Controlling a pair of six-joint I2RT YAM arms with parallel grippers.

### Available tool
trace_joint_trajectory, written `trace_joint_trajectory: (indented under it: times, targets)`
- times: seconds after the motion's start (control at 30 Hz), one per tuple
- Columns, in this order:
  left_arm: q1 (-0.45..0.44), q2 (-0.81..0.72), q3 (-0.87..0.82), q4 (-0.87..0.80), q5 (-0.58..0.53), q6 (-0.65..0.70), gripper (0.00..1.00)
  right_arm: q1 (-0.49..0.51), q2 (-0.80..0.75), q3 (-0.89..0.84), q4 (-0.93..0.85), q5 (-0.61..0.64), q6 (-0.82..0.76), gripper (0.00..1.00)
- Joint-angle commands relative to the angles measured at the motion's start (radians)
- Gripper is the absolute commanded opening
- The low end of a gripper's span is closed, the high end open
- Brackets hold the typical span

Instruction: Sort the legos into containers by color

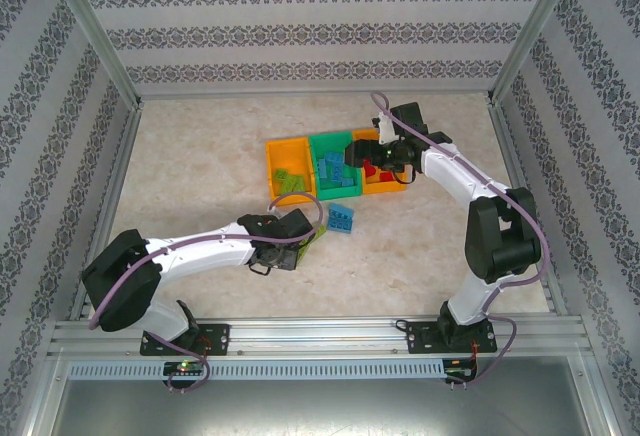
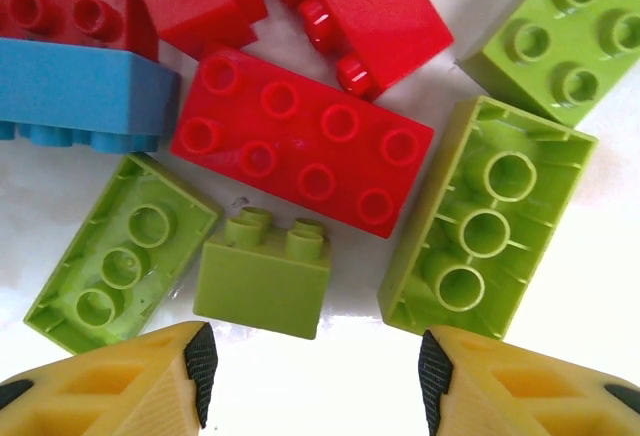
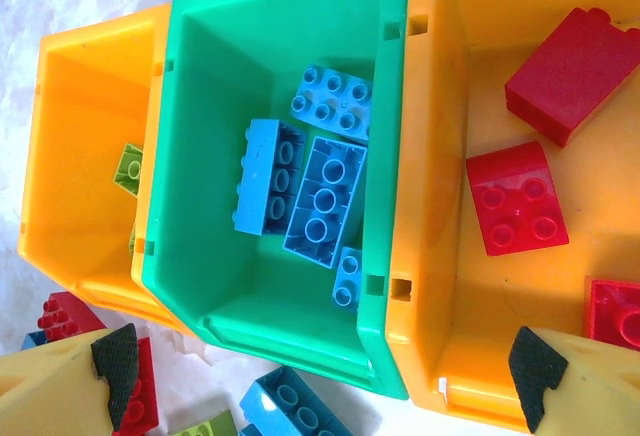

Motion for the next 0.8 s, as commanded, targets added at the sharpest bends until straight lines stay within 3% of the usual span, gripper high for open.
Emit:
trace_joint_trajectory:
  times: [0.0,0.1,0.2,0.77]
  targets:
    - [-0.014,-0.017,0.0,-0.064,-0.057,-0.052,0.62,-0.008,-0.021,-0.016,0.009,-0.013,0.017,0.98]
    - [-0.013,-0.013,0.002,-0.092,-0.088,-0.047,0.7,-0.009,-0.021,-0.016,0.008,-0.013,0.017,0.98]
    - [-0.014,-0.011,0.006,-0.095,-0.098,-0.032,0.72,-0.011,-0.019,-0.014,0.008,-0.015,0.018,0.98]
    - [0.021,0.019,-0.021,0.021,-0.095,0.089,0.64,-0.011,-0.021,-0.011,-0.006,-0.014,0.023,0.98]
